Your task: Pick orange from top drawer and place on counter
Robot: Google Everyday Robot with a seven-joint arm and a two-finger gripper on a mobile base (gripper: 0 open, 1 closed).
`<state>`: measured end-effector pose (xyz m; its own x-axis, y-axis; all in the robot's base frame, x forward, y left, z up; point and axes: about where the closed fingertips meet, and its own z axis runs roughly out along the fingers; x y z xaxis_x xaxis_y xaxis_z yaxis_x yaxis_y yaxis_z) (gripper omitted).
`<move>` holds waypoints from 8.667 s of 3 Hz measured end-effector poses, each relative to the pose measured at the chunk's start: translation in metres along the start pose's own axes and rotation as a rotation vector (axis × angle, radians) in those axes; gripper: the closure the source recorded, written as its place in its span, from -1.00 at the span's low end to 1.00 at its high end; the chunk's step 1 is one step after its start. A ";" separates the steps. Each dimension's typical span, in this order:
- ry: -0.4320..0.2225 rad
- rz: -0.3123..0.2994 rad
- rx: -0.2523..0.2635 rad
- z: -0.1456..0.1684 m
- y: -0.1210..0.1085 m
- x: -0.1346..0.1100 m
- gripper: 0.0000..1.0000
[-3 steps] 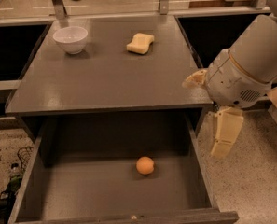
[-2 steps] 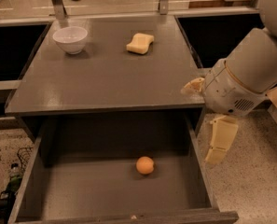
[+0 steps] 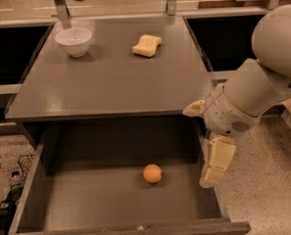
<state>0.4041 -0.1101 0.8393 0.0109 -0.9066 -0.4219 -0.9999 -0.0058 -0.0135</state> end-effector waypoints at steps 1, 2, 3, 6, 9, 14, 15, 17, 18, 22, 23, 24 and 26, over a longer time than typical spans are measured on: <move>-0.005 0.005 -0.031 0.018 -0.001 0.002 -1.00; -0.017 -0.001 -0.087 0.039 -0.003 0.006 -1.00; -0.018 -0.001 -0.089 0.040 -0.003 0.006 -1.00; 0.099 0.077 -0.010 0.047 -0.007 0.010 -1.00; 0.006 0.131 -0.031 0.075 -0.012 0.006 -1.00; 0.021 0.218 -0.067 0.119 -0.019 0.001 -1.00; 0.010 0.232 -0.103 0.144 -0.018 -0.009 -1.00; 0.031 0.250 -0.078 0.147 -0.019 -0.010 -1.00; 0.069 0.308 -0.024 0.156 -0.023 -0.006 -1.00; 0.042 0.329 -0.093 0.193 -0.020 -0.005 -1.00; -0.002 0.333 -0.097 0.214 -0.032 -0.015 -1.00; -0.002 0.331 -0.105 0.215 -0.032 -0.014 -1.00; -0.023 0.325 -0.141 0.236 -0.028 -0.011 -1.00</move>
Offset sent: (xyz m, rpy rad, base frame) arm 0.0072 0.0162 -0.0633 0.0345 0.1413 0.0692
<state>0.4346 -0.0007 0.6307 -0.3094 -0.8608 -0.4042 -0.9426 0.2216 0.2497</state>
